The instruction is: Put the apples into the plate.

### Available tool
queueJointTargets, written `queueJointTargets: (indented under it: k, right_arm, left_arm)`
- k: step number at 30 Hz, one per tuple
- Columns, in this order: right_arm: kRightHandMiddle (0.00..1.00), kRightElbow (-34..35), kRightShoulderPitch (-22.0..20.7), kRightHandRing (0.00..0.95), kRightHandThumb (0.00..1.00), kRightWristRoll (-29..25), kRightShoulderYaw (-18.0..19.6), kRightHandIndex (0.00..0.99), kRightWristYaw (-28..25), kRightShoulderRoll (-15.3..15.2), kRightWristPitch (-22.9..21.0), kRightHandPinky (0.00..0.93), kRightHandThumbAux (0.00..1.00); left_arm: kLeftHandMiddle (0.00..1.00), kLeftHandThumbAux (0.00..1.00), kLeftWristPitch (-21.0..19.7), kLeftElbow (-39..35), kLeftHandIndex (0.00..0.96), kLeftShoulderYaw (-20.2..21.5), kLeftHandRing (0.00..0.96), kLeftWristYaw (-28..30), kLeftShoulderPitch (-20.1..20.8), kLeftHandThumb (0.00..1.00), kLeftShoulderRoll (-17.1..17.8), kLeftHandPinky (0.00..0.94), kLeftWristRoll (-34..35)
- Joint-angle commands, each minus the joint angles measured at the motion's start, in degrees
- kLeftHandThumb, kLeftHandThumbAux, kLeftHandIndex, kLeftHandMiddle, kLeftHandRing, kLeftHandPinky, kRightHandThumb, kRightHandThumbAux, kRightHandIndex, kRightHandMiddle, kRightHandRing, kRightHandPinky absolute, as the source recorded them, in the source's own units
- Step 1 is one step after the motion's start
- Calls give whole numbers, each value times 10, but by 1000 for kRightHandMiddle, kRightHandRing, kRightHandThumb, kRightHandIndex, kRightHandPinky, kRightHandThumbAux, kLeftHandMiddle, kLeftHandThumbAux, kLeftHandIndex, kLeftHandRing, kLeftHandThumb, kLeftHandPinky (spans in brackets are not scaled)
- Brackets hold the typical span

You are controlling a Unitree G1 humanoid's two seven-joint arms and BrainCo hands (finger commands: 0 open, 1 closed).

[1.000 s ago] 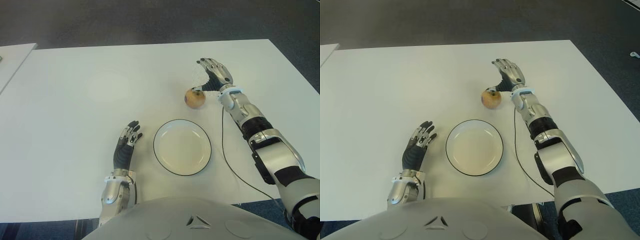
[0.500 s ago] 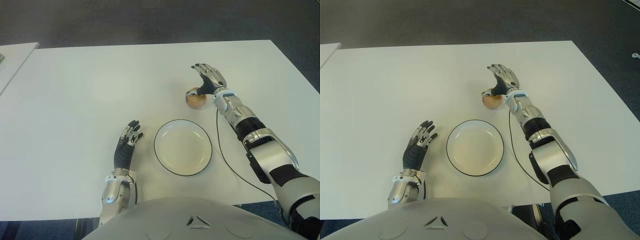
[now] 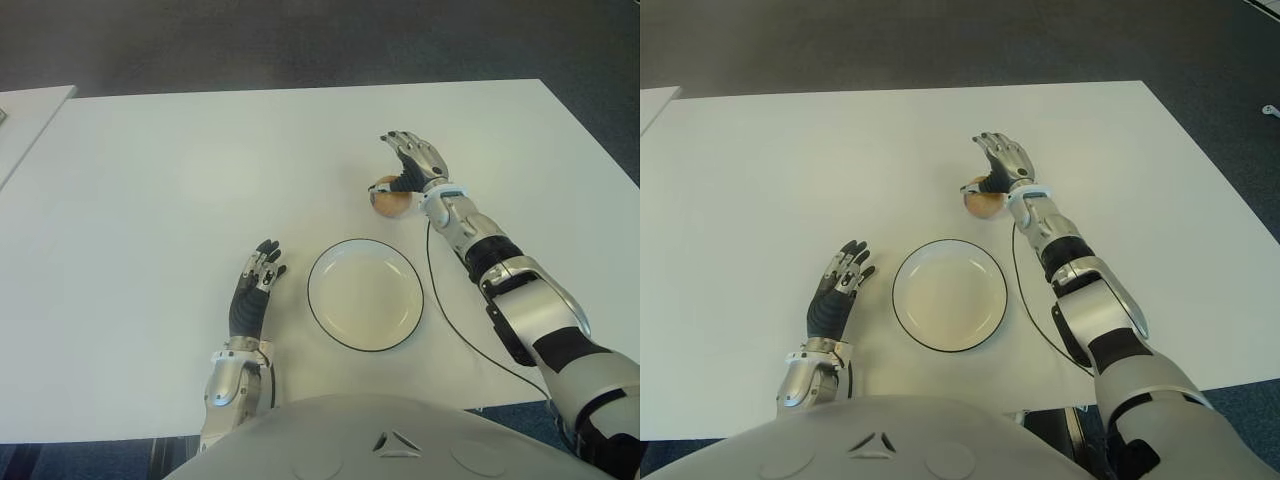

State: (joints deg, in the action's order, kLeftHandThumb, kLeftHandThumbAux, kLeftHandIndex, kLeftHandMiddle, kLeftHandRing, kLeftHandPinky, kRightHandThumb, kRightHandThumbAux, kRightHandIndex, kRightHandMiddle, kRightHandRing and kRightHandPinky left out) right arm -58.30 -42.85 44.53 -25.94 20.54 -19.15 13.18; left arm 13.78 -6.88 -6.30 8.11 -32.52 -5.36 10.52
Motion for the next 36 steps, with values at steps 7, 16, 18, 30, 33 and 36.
queueJointTargets:
  k: [7, 16, 18, 30, 33, 36]
  right_arm:
    - [36, -16, 16, 25, 378, 2, -20, 56, 27, 15, -3, 66, 557]
    - [38, -27, 24, 24, 364, -5, -28, 59, 28, 23, -3, 53, 552]
    - [39, -32, 26, 24, 361, -7, -29, 59, 28, 25, -2, 51, 552]
    - [48, -57, 39, 28, 350, -6, -38, 65, 42, 33, 2, 53, 556]
    - [55, -61, 44, 31, 352, -7, -40, 66, 45, 34, 4, 47, 553]
    - [57, -67, 46, 32, 356, -10, -41, 68, 44, 36, 4, 41, 555]
  left_arm:
    - [119, 498, -14, -6, 139, -11, 96, -12, -8, 214, -4, 147, -9]
    - [115, 506, -7, -7, 120, -13, 98, -13, -10, 211, -3, 143, -9]
    - [119, 505, -5, -6, 123, -13, 102, -13, -10, 210, -3, 151, -9]
    - [114, 491, -9, -4, 129, -14, 95, -12, -8, 205, -4, 133, -5]
    - [110, 494, -12, -6, 130, -14, 89, -12, -8, 213, -5, 130, -3]
    - [108, 490, -15, -8, 131, -14, 86, -13, -9, 217, -5, 129, -4]
